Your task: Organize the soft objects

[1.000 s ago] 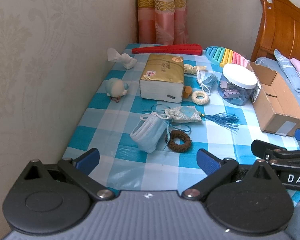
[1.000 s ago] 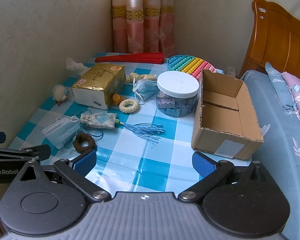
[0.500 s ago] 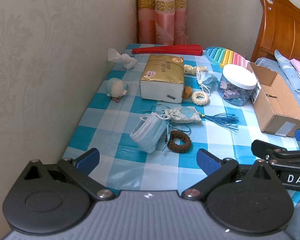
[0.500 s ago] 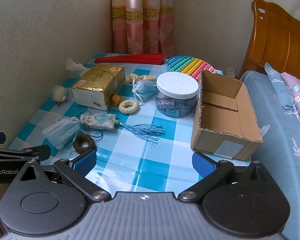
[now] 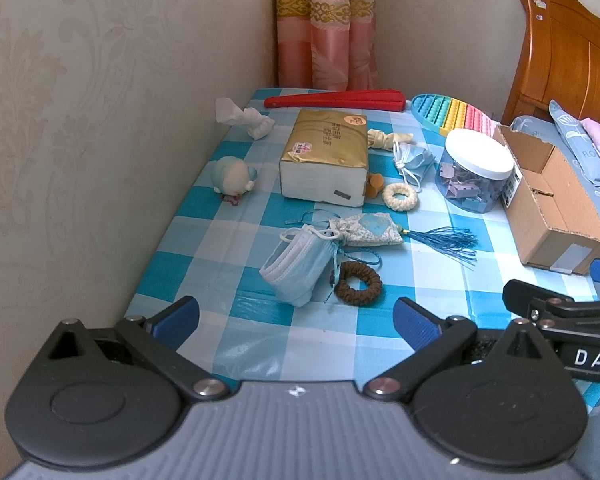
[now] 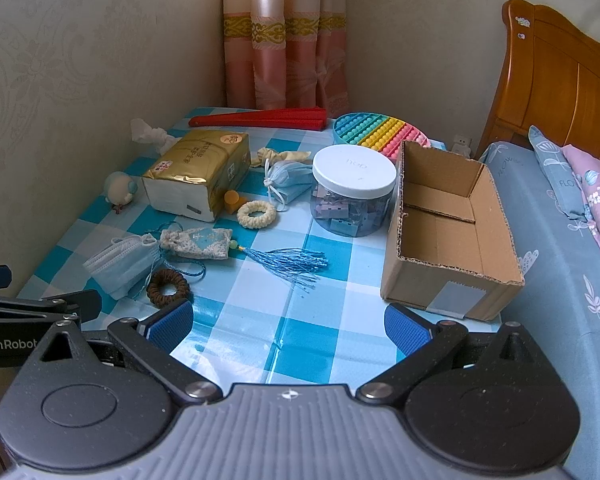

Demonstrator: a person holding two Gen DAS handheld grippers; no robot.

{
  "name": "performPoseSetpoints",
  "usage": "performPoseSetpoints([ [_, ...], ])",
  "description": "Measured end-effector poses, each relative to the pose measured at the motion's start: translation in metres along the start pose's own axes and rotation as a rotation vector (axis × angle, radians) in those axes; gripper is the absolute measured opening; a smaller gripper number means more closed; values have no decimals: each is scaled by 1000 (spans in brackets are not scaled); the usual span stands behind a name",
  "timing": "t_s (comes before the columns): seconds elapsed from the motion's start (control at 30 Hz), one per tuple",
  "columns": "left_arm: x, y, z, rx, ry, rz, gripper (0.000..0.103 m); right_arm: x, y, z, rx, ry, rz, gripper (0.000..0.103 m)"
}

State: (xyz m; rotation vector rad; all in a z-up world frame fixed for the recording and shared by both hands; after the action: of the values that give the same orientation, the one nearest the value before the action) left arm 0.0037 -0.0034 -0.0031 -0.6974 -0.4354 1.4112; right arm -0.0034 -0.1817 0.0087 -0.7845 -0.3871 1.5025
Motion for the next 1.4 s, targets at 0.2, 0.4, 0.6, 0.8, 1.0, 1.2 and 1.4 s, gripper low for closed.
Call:
performPoseSetpoints([
  [0.2, 0, 0, 0, 1, 1, -1, 102, 0, 0, 0, -1, 0, 0, 103],
  [0.4, 0, 0, 1, -3, 4, 1, 102, 1, 0, 0, -1, -1, -2, 103],
  [0.6, 3, -2, 1, -9, 11, 4, 102, 3, -2, 0, -7, -11, 6, 103],
  [0.8, 8, -4, -2, -32, 30, 13, 102, 6, -6, 0, -31, -28, 21, 103],
  [1.0, 15, -3, -8, -32, 65, 24, 102, 10, -10, -4, -60, -61, 52, 103],
  [1.2, 25, 0, -13, -76, 119, 24, 102, 12, -12, -10, -92, -98, 87, 103],
  [1.4, 36, 3, -26, -78, 121, 35, 102, 13, -8, -26, -87, -131, 116, 103],
])
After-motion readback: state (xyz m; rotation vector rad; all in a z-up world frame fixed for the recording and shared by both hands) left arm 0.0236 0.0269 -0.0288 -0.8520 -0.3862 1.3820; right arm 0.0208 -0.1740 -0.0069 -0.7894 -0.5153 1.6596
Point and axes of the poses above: each gripper's, at about its wrist camera, not at the fingertips, and z roughly against the way its jaws point, x to its left, y to its underside, the point moved 1 cm from there along -z, roughly the way its jaws point, and after that the axes turned 10 degrees about y, right-handed, at the moved point
